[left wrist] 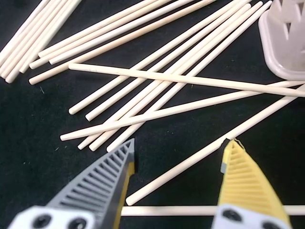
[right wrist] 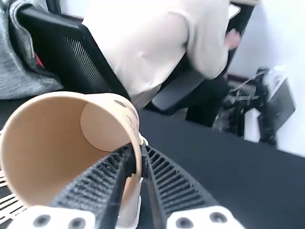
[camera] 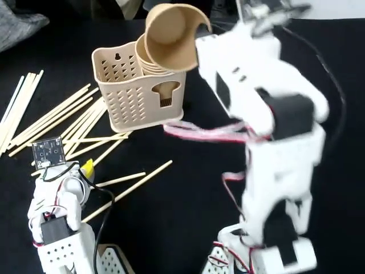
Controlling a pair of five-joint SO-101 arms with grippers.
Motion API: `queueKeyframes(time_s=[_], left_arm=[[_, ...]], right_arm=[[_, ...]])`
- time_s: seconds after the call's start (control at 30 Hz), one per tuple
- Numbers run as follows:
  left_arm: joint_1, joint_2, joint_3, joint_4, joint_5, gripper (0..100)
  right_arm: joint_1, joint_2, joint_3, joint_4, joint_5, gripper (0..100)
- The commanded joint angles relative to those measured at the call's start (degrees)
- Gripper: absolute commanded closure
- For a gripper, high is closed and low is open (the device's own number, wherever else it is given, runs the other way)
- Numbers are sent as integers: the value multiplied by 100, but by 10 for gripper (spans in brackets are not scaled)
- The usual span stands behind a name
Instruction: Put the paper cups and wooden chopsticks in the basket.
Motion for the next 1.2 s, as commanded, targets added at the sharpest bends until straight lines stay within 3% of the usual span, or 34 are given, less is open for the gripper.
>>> queueKeyframes(time_s=[0.0,0.33,0.5,0.57,0.8,0.97,1.17], left_arm=[[48,-26,48,-62,-35,712],[57,-26,48,-62,-35,712],[57,-26,48,-62,-35,712],[57,-26,48,-62,-35,712],[57,-26,48,-62,-35,712],[57,-26,48,-62,-35,712],[57,-26,48,-62,-35,712]], right_arm=[[-79,673,-620,193,-79,987],[-105,1771,-1437,457,-53,979],[-114,1877,-1437,448,-88,778],[-132,1842,-1437,422,-44,748],[-730,1877,-1754,-123,-35,761],[-1037,2079,-1587,-1055,-18,979],[-1011,2791,-1200,-1099,448,984]])
